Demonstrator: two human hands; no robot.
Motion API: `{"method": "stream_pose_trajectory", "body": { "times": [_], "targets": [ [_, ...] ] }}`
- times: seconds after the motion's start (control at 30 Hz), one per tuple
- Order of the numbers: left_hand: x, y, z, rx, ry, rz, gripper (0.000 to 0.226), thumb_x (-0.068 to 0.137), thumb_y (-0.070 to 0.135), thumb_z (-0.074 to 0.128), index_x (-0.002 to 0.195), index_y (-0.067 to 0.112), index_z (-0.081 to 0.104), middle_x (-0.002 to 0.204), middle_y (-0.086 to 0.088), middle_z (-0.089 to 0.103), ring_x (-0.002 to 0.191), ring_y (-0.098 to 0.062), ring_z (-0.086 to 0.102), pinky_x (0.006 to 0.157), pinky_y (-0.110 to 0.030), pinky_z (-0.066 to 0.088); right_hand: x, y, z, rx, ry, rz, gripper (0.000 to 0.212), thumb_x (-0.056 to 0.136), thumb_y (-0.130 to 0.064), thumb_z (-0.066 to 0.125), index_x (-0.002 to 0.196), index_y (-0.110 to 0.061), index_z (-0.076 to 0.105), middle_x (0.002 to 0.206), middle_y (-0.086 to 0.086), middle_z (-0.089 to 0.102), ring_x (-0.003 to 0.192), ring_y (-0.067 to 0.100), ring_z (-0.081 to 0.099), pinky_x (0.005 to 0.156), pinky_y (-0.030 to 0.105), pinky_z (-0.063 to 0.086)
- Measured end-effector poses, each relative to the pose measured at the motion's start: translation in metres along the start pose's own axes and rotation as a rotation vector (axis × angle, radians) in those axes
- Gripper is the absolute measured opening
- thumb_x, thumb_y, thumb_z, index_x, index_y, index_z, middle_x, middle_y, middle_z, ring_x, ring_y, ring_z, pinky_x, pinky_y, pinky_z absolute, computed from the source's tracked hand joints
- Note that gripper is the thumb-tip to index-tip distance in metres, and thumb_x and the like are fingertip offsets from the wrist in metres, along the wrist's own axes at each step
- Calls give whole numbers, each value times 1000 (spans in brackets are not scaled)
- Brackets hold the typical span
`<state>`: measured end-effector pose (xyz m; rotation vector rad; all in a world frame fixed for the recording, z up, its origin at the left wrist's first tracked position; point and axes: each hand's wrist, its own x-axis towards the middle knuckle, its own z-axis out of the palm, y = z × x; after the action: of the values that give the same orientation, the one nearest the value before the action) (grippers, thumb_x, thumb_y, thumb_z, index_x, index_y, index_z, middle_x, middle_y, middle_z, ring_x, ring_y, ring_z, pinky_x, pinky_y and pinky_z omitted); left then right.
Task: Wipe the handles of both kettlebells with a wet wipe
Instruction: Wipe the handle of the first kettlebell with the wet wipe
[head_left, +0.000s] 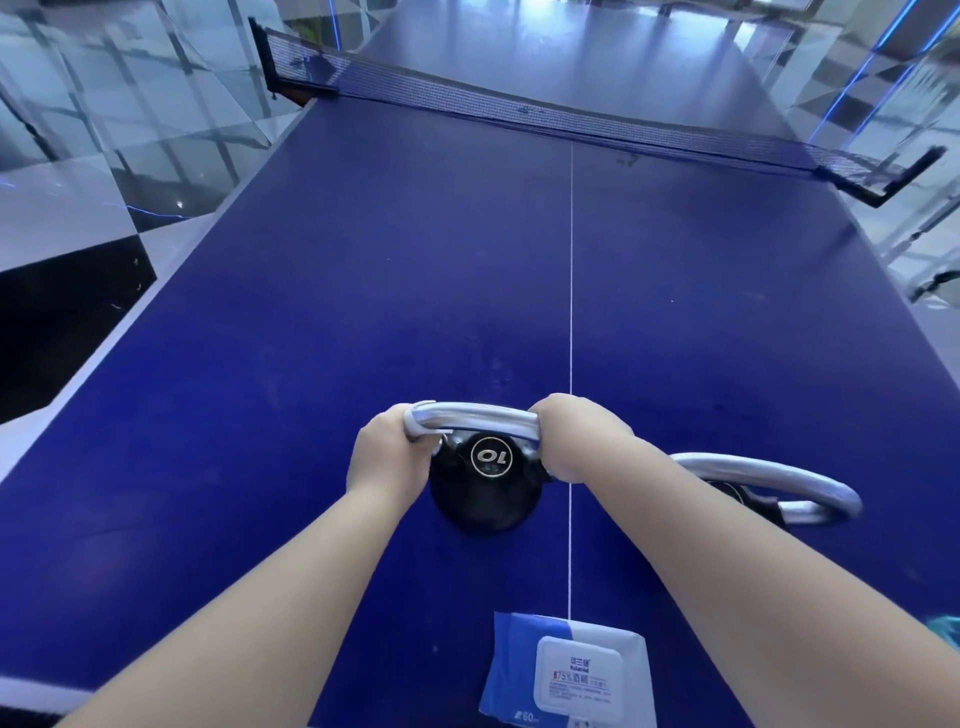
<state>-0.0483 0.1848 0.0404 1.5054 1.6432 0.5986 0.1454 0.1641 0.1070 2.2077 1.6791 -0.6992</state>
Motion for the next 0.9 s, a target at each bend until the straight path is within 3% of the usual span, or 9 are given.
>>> {"method": "stream_pose_trajectory", "body": {
  "times": [0.13,0.3,0.47,0.53,0.6,0.63,0.73,0.8,0.9],
  "targets": [
    [-4,-1,22,-180,76,-166,29,88,23,61,63,17,49,63,4,48,64,-19,44,52,-24,36,0,0,2,5,24,6,11,82,-17,61,91,-24,61,75,-2,56,62,23,49,53,29,38],
    [-7,-1,35,-319,73,-292,24,86,29,56,77,7,52,64,-1,44,56,-16,37,51,-27,33,-1,0,1,14,31,5,14,83,-17,61,94,-25,62,77,-1,57,63,24,50,53,29,39],
    [-9,-1,32,-338,89,-208,22,87,27,58,71,14,50,62,3,44,57,-14,39,51,-26,34,0,-1,2,23,42,10,16,81,-14,62,91,-27,61,75,-2,58,59,23,50,49,27,37],
    [-11,-3,28,-365,84,-141,6,89,30,60,83,28,61,68,9,54,62,-11,49,56,-24,41,-1,-1,1,23,37,6,20,80,-10,61,92,-25,62,75,-1,57,60,23,49,50,27,37],
    [-12,-6,24,-346,78,-82,17,89,32,60,104,39,64,78,13,62,70,-8,57,63,-23,44,-2,0,1,22,42,4,21,80,-8,60,92,-24,62,75,-1,56,61,23,48,50,28,37],
    [-11,-7,21,-304,72,-54,18,88,32,60,105,39,63,78,13,62,69,-8,57,62,-23,44,-2,-1,1,20,48,1,21,79,-7,60,92,-24,62,75,-1,56,61,23,49,50,28,37],
    [-7,-6,11,-129,70,48,3,88,33,56,86,31,58,70,11,55,63,-11,51,56,-25,40,-2,-1,2,19,59,1,20,79,-8,60,90,-24,61,76,-1,57,61,23,49,49,27,37],
    [-3,-6,4,15,63,145,8,86,34,52,79,31,52,73,10,56,71,-15,56,58,-30,46,-2,-1,2,20,63,4,19,80,-9,60,91,-24,61,75,-2,56,61,23,48,49,27,36],
    [1,-4,-3,200,65,243,5,85,26,56,84,30,54,89,7,69,117,-16,59,80,-41,52,-4,-1,2,20,75,-4,20,80,-10,58,91,-25,61,74,-2,56,61,23,49,48,27,35]
  ]
}}
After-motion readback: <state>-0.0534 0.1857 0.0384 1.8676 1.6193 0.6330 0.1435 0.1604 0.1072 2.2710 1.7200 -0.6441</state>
